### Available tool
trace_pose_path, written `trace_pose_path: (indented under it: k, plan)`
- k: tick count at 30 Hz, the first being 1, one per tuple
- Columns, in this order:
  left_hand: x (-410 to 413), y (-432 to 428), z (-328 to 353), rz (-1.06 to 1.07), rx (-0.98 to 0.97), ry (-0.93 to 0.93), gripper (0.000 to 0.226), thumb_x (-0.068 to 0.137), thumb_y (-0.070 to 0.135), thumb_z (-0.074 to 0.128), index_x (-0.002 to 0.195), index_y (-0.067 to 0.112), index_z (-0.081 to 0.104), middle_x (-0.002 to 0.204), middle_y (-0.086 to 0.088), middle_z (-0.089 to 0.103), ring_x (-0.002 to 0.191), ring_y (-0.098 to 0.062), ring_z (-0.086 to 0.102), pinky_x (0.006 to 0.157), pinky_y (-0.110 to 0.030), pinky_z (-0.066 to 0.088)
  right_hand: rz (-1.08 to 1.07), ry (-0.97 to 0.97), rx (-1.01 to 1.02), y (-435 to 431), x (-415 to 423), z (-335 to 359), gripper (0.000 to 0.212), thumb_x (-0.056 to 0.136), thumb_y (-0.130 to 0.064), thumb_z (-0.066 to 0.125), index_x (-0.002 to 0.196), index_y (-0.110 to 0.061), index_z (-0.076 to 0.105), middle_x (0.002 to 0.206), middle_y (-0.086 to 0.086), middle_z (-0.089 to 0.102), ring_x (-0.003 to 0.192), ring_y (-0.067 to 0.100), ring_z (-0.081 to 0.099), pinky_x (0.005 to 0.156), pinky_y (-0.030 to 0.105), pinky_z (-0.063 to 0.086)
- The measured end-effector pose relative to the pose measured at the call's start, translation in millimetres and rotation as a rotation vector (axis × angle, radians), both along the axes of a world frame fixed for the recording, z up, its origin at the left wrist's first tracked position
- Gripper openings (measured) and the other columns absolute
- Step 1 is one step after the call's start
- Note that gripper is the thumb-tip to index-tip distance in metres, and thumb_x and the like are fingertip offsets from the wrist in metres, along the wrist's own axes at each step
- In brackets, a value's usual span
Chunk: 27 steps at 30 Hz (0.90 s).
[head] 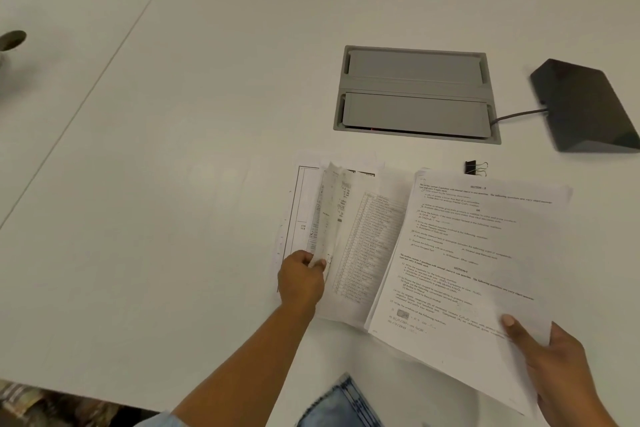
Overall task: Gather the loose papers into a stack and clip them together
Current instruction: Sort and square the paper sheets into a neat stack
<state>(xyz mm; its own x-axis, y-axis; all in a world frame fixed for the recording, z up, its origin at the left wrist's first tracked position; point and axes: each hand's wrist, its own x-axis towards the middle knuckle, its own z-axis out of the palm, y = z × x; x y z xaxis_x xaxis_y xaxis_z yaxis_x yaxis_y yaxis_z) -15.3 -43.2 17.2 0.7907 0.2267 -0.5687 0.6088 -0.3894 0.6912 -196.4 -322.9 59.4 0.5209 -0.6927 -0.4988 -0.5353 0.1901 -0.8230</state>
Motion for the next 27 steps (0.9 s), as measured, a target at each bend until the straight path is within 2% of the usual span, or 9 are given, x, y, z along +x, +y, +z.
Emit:
trace_pose_path:
  k: [4,8,11,13,15,17,19,23,27]
  plan:
    - [3.1,-0.3,1.5,-0.023,-0.042,0.055,0.018,0.081,0.016,0.079,0.09,0.01,0.065,0.095,-0.006,0.071,0.085,-0.025,0.069,0.07,-0.032,0.059,0.006,-0.029,0.01,-0.6,-0.3,1.0,0.009,0.086,-0.012,0.071,0.09,-0.02,0.07,0.091,-0.005,0.073,0.081,0.022,0.068,0.071,0.031,0.05]
    - [6.9,-2.5,0.2,-0.08,-0.129,0.089,0.03,0.086,0.016,0.076,0.113,0.008,0.069,0.109,-0.009,0.072,0.093,-0.026,0.067,0.08,-0.037,0.058,0.017,-0.025,-0.004,-3.9,-2.3,-1.6,0.012,0.087,-0.014,0.071,0.097,-0.019,0.069,0.095,-0.003,0.072,0.084,0.023,0.068,0.074,0.033,0.051]
    - [7.7,-2.1,0.4,-0.11,-0.149,0.074,0.028,0.092,0.014,0.068,0.12,0.007,0.067,0.116,-0.01,0.071,0.098,-0.026,0.067,0.087,-0.038,0.057,0.027,-0.019,-0.012,-6.1,-4.8,-5.4,0.021,0.087,-0.016,0.071,0.107,-0.016,0.067,0.099,0.002,0.072,0.089,0.029,0.068,0.076,0.037,0.059]
    - [6.7,-0.2,1.0,-0.139,-0.152,0.056,0.028,0.094,0.012,0.064,0.121,0.006,0.066,0.12,-0.01,0.07,0.101,-0.025,0.066,0.09,-0.038,0.056,0.028,-0.012,-0.007,-6.1,-5.9,-6.6,0.019,0.087,-0.018,0.071,0.105,-0.017,0.068,0.099,0.004,0.073,0.09,0.031,0.068,0.074,0.037,0.061]
    - [5.2,2.7,1.2,-0.166,-0.135,0.039,0.029,0.096,0.012,0.061,0.124,0.006,0.065,0.123,-0.01,0.069,0.108,-0.028,0.065,0.095,-0.042,0.054,0.045,0.0,0.017,-4.0,-5.7,-8.6,0.014,0.086,-0.019,0.071,0.101,-0.017,0.069,0.099,0.003,0.074,0.089,0.03,0.07,0.077,0.04,0.056]
    - [3.5,4.8,0.2,-0.201,-0.119,0.042,0.03,0.097,0.013,0.059,0.126,0.005,0.063,0.125,-0.01,0.068,0.112,-0.029,0.064,0.098,-0.044,0.053,0.083,0.02,0.04,-0.3,-4.1,-13.8,0.015,0.086,-0.019,0.071,0.101,-0.017,0.07,0.099,0.001,0.076,0.088,0.027,0.071,0.077,0.037,0.052]
    - [1.3,5.9,-0.6,-0.237,-0.118,0.061,0.032,0.098,0.014,0.058,0.129,0.006,0.061,0.127,-0.01,0.067,0.112,-0.027,0.063,0.098,-0.043,0.053,0.109,0.051,0.069,3.5,-1.3,-24.3,0.022,0.087,-0.017,0.071,0.108,-0.014,0.069,0.101,0.002,0.075,0.089,0.025,0.071,0.074,0.033,0.052]
    - [-4.1,6.2,-3.4,-0.281,-0.073,0.039,0.034,0.096,0.012,0.06,0.13,0.009,0.058,0.129,-0.008,0.065,0.116,-0.028,0.062,0.095,-0.038,0.052,0.155,0.143,0.093,6.7,-0.3,-51.9,0.033,0.089,-0.015,0.069,0.121,-0.006,0.064,0.114,0.015,0.071,0.096,0.031,0.066,0.086,0.04,0.05]
    - [-8.8,5.3,-4.3,-0.266,0.015,-0.086,0.054,0.087,0.01,0.072,0.134,0.019,0.047,0.12,-0.003,0.066,0.098,-0.017,0.063,0.078,-0.025,0.052,0.169,0.192,0.128,3.8,-0.7,-62.9,0.042,0.089,-0.017,0.071,0.128,-0.006,0.061,0.119,0.013,0.069,0.101,0.031,0.063,0.09,0.039,0.048]
